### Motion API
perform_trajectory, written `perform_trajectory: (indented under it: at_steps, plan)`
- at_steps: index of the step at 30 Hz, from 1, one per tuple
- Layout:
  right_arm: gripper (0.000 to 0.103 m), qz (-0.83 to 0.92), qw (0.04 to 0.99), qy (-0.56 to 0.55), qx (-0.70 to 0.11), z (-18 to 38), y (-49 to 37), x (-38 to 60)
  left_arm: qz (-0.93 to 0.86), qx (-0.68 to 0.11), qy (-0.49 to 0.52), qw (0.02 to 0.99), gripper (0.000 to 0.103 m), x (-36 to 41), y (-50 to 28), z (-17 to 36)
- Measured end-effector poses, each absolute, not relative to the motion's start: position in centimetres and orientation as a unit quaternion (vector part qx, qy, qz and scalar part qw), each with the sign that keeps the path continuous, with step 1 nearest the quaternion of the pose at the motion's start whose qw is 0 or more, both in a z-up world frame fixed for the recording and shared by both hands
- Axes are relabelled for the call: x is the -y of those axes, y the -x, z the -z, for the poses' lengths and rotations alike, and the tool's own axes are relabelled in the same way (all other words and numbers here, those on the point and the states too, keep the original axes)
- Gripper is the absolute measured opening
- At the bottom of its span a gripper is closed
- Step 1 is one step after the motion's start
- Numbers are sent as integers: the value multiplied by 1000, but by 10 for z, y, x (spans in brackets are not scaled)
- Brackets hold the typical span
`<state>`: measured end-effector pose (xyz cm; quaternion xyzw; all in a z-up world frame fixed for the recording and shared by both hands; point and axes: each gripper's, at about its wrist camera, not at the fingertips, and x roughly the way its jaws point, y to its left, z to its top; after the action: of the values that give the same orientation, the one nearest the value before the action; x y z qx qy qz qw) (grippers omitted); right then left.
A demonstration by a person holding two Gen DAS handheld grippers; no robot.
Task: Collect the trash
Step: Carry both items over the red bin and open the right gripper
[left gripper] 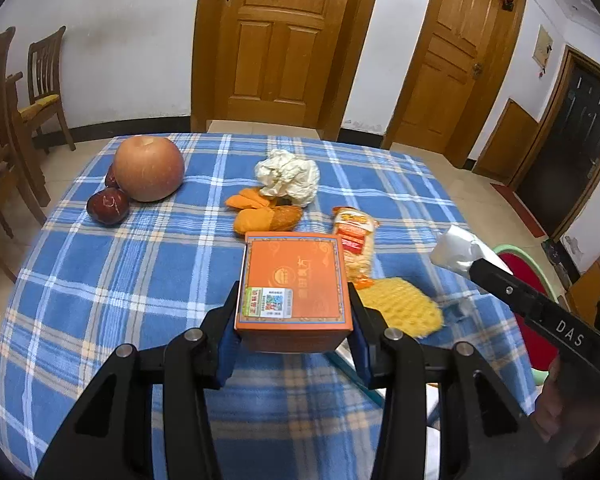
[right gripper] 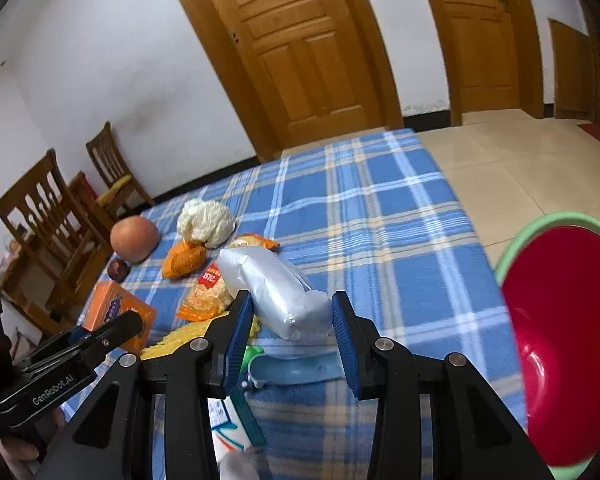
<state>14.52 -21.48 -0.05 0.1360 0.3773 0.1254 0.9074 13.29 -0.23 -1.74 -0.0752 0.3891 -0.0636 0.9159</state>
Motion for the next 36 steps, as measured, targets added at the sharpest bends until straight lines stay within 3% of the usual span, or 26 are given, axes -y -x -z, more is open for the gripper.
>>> perform_trajectory:
  at_steps: [19, 36]
  plan:
    - [41, -46, 915, -192, -351, -22, -56, 287, 139, -385, 50, 911, 46, 75, -93, -7]
    - [42, 43, 912, -218, -344, -7, -23, 361, 208, -398, 11, 893, 46, 161, -87, -2]
